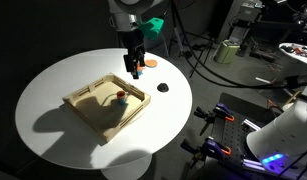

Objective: Put the small blue cup and small orange cup in the box

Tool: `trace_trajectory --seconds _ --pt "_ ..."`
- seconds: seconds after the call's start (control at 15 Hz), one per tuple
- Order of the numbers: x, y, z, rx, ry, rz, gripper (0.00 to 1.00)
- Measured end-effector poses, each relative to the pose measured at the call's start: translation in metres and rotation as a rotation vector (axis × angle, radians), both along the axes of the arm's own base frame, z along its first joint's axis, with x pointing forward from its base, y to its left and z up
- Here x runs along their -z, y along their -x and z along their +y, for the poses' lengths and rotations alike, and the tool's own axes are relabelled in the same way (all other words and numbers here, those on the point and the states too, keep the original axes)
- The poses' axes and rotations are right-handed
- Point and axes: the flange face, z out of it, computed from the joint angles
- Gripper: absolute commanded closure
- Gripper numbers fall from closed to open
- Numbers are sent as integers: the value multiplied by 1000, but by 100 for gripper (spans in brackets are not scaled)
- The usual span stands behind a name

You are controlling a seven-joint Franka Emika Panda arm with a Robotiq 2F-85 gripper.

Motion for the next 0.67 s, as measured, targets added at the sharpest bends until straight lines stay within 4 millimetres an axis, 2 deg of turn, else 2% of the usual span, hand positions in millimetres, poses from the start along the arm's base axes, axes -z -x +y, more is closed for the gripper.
trace_trajectory --seconds 0.67 --pt "-33 35 -22 204 89 -64 0"
